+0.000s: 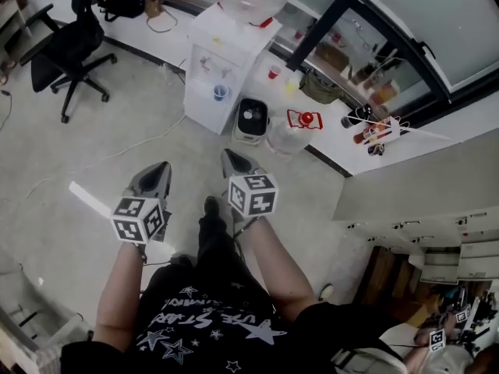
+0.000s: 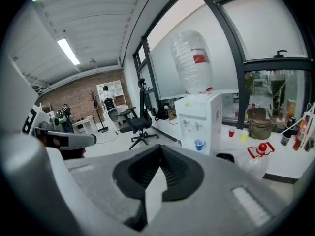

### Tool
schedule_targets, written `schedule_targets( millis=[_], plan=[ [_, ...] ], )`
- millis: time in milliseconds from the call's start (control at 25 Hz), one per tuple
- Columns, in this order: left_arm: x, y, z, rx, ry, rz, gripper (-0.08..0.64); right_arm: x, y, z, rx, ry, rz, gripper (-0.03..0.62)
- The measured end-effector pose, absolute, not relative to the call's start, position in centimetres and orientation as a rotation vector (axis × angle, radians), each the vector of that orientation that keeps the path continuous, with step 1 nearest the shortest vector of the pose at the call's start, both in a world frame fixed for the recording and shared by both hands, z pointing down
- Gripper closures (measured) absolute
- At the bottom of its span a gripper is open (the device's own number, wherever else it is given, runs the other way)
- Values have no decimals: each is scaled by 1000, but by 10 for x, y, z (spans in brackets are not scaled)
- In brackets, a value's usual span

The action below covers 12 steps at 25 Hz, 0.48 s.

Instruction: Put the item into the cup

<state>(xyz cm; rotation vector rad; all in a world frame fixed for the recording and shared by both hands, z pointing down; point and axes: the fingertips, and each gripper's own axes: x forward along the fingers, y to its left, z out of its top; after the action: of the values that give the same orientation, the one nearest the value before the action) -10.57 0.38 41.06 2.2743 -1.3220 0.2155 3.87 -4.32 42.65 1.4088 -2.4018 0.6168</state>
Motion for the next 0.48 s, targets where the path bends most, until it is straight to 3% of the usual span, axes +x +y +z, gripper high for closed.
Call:
schedule_targets(
  millis=[480],
  plan=[
    [-110, 94, 378, 2353, -1303, 147, 555, 35, 71, 404, 1460, -2415, 588, 592]
  ],
)
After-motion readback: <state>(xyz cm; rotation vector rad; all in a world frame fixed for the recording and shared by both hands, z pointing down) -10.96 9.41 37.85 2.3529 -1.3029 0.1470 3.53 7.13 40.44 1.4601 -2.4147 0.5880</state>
